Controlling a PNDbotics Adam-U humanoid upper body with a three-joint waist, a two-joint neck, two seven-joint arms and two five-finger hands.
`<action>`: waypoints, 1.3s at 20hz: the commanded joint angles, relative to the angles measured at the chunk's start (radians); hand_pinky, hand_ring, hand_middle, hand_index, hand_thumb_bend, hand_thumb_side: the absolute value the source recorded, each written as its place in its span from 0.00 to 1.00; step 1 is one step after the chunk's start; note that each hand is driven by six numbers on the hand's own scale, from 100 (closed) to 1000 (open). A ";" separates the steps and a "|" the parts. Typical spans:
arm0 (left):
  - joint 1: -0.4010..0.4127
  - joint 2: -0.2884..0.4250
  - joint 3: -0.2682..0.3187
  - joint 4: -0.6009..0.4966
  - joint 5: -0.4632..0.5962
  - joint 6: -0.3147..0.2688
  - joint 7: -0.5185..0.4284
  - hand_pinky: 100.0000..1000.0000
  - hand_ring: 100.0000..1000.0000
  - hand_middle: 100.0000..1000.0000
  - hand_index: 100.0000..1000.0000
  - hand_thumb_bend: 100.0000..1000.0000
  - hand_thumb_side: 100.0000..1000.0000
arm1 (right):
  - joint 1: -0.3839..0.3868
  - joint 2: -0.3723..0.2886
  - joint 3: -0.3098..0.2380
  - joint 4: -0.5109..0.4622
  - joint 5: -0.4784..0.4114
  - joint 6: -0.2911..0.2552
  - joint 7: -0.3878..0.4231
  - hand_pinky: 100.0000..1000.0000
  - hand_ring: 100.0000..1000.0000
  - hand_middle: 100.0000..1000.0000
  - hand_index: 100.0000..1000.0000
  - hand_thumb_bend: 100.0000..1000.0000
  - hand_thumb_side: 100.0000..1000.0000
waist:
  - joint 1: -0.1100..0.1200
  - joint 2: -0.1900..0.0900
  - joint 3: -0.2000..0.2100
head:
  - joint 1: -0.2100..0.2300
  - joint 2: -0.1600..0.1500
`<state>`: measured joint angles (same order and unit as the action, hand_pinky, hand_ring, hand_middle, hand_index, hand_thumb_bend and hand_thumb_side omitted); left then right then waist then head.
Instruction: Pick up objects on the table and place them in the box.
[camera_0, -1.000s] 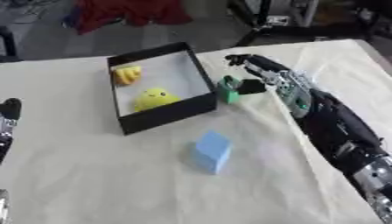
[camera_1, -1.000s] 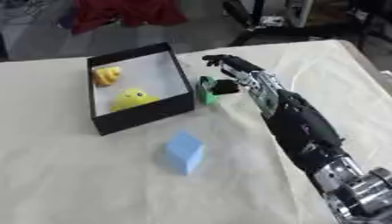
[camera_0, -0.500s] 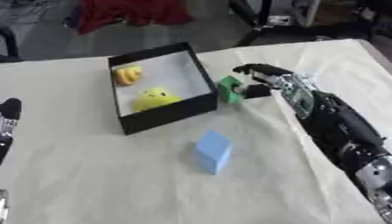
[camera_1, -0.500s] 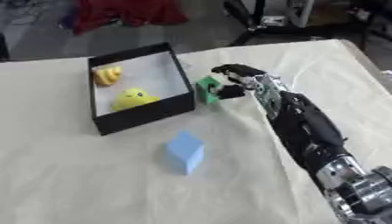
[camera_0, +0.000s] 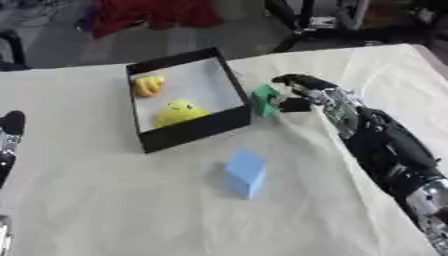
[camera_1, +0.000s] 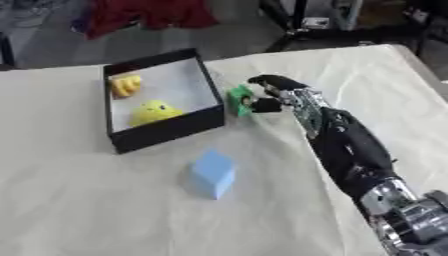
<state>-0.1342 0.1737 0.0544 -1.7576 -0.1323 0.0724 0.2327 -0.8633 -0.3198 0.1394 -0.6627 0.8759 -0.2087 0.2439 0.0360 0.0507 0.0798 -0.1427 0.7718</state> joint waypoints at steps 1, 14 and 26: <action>-0.015 0.006 0.004 -0.023 -0.001 -0.001 -0.001 0.63 0.55 0.56 0.78 0.76 0.65 | -0.026 -0.009 -0.008 -0.018 -0.054 0.001 -0.002 0.85 0.95 0.94 1.00 0.00 0.83 | 0.013 0.007 0.001 | -0.002 -0.002; -0.016 0.007 0.004 -0.023 -0.001 -0.001 -0.002 0.63 0.55 0.56 0.78 0.76 0.65 | -0.023 -0.012 0.017 -0.075 -0.274 0.024 0.101 0.85 0.97 0.93 0.99 0.00 0.92 | 0.012 0.007 0.002 | -0.002 -0.002; -0.017 0.006 0.005 -0.025 -0.001 -0.002 -0.002 0.63 0.55 0.56 0.78 0.76 0.65 | -0.018 -0.008 0.027 -0.055 -0.247 0.033 0.131 0.85 0.96 0.94 1.00 0.00 0.91 | 0.012 0.009 0.004 | 0.000 -0.002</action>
<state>-0.1376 0.1736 0.0544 -1.7581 -0.1323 0.0725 0.2325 -0.8619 -0.3194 0.1670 -0.7115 0.6185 -0.1763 0.3754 0.0360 0.0528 0.0821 -0.1428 0.7718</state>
